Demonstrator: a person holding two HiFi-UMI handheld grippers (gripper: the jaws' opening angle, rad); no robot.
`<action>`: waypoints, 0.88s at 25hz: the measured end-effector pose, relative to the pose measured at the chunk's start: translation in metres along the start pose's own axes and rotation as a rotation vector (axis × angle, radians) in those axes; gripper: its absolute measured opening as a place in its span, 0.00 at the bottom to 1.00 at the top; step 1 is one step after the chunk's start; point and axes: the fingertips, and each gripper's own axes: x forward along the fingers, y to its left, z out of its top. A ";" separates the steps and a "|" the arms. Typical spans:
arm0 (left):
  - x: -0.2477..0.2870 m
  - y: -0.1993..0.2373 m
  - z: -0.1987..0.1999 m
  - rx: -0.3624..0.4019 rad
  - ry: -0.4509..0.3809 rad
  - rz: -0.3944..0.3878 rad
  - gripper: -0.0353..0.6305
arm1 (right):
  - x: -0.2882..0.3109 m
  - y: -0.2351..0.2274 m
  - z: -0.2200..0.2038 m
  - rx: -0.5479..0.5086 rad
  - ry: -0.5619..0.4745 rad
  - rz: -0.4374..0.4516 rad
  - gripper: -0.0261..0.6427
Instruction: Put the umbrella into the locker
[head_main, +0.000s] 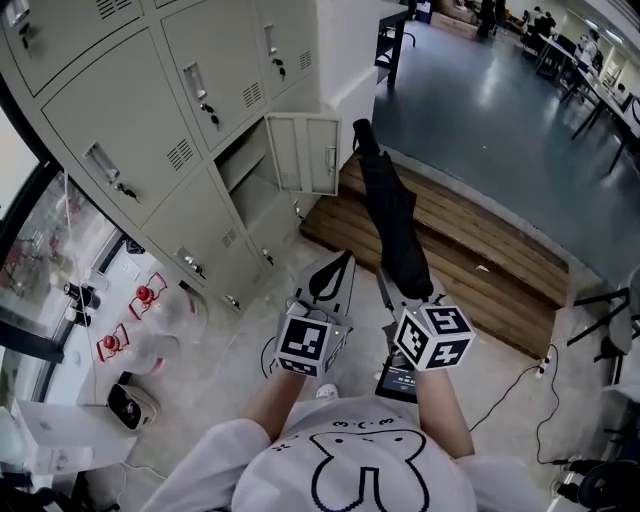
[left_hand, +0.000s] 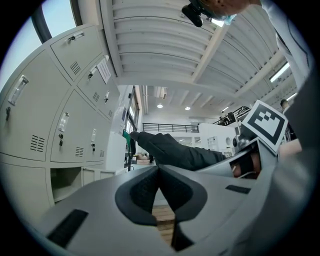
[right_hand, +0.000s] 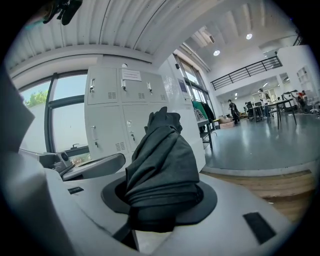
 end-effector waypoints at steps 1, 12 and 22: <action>0.001 0.004 -0.001 0.000 0.002 0.008 0.04 | 0.005 0.001 0.000 -0.002 0.006 0.010 0.33; 0.053 0.061 -0.009 -0.004 0.013 0.165 0.04 | 0.088 -0.020 0.011 -0.017 0.058 0.172 0.33; 0.124 0.112 -0.011 -0.006 0.018 0.320 0.04 | 0.178 -0.058 0.036 -0.065 0.119 0.316 0.33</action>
